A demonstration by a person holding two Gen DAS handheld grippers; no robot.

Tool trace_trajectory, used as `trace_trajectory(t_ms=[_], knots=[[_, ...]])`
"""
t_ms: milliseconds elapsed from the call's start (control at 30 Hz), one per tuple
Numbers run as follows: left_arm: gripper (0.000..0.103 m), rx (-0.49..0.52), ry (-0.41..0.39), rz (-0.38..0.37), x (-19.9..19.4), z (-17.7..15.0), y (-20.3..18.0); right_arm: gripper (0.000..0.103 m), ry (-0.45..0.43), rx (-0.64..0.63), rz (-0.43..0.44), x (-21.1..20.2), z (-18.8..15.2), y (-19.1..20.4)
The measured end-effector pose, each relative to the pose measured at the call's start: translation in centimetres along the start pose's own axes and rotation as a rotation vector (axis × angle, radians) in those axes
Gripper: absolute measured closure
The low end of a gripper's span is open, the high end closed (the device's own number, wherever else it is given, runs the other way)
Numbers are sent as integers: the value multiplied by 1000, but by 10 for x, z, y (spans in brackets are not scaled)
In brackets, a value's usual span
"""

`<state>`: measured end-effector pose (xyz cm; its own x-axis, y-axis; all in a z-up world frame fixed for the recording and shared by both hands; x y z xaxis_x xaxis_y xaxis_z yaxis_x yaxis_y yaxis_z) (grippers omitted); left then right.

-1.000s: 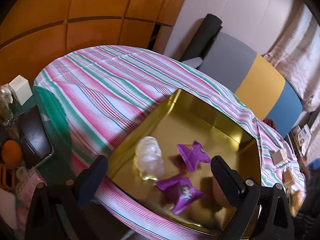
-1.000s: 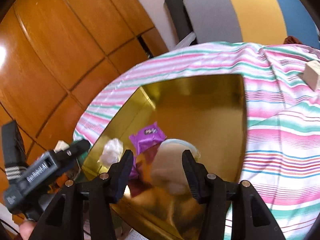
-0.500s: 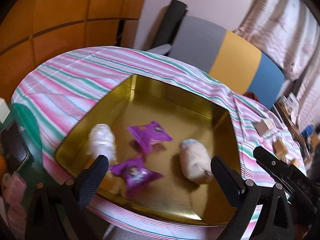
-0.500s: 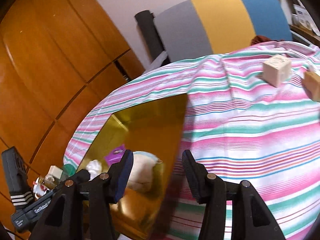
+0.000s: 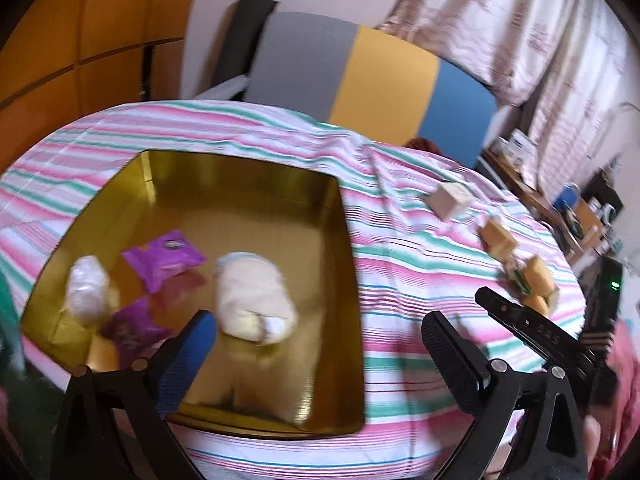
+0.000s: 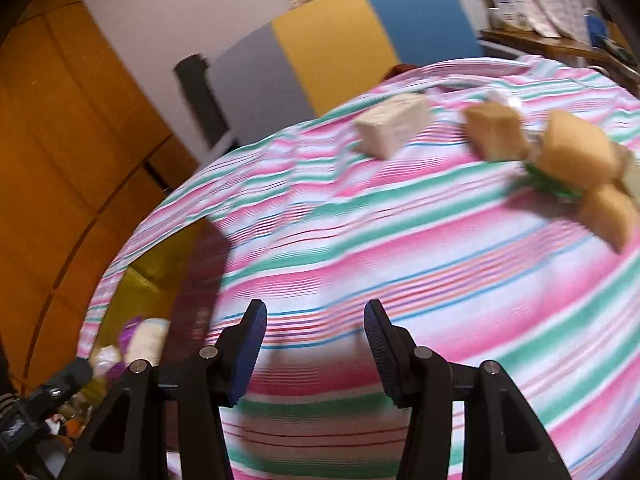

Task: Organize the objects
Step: 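Reach the right gripper to the yellow sponges and grasp one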

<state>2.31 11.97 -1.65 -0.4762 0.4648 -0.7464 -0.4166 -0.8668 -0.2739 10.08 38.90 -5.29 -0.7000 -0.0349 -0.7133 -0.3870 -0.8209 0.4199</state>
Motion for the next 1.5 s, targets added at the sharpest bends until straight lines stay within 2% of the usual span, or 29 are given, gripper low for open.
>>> trace_trajectory(t_ms=[67,233,300,400,500,567,733,800,867,1000,1067,1133,1200,1267,1367,1433,1500], knots=[[0,39,-3,-3,-1,-2,-11,52,-47,10,-57,-12,8,-18],[0,64,20,-21,4,-6,-23,52,-261,136,-234,-64,58,-88],[0,59,37,-30,7,-9,-25,52,-284,195,-275,-71,79,-113],[0,56,53,-32,9,-13,-27,52,-260,271,-308,-68,101,-148],[0,65,61,-30,9,-15,-29,52,-201,259,-298,-52,109,-160],[0,71,64,-27,10,-16,-31,52,-175,240,-258,-45,103,-156],[0,75,88,-32,17,-16,-36,52,-135,126,-61,-34,70,-111],[0,85,97,-38,19,-17,-40,52,-138,85,-17,-37,56,-96],[0,100,104,-39,21,-17,-44,52,-147,61,-12,-42,45,-90],[0,116,111,-52,23,-20,-50,52,-168,84,-90,-56,31,-105],[0,124,118,-64,24,-21,-54,51,-151,109,-167,-58,29,-123],[0,134,124,-71,26,-23,-58,50,-133,136,-282,-61,29,-144],[0,144,133,-80,27,-25,-63,41,-127,140,-331,-62,32,-159],[0,152,143,-88,28,-27,-67,41,-104,122,-376,-61,39,-173],[0,169,149,-94,28,-29,-72,41,-87,78,-428,-56,51,-186],[0,187,147,-89,26,-31,-76,40,-73,47,-432,-51,61,-191],[0,193,149,-87,26,-31,-78,34,-47,25,-430,-44,68,-196]])
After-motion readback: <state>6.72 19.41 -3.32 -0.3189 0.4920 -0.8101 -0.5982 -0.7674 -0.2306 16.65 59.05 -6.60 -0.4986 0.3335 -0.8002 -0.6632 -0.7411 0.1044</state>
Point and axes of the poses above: each gripper's, at about its wrist camera, not at the fingertips, and x roughly the way its jaws point, y to its left, z to its top, the point moved 1 cm from there along x, roughly the way its jaws point, and after that the axes turned 5 degrees about y, right-handed, at the moved point
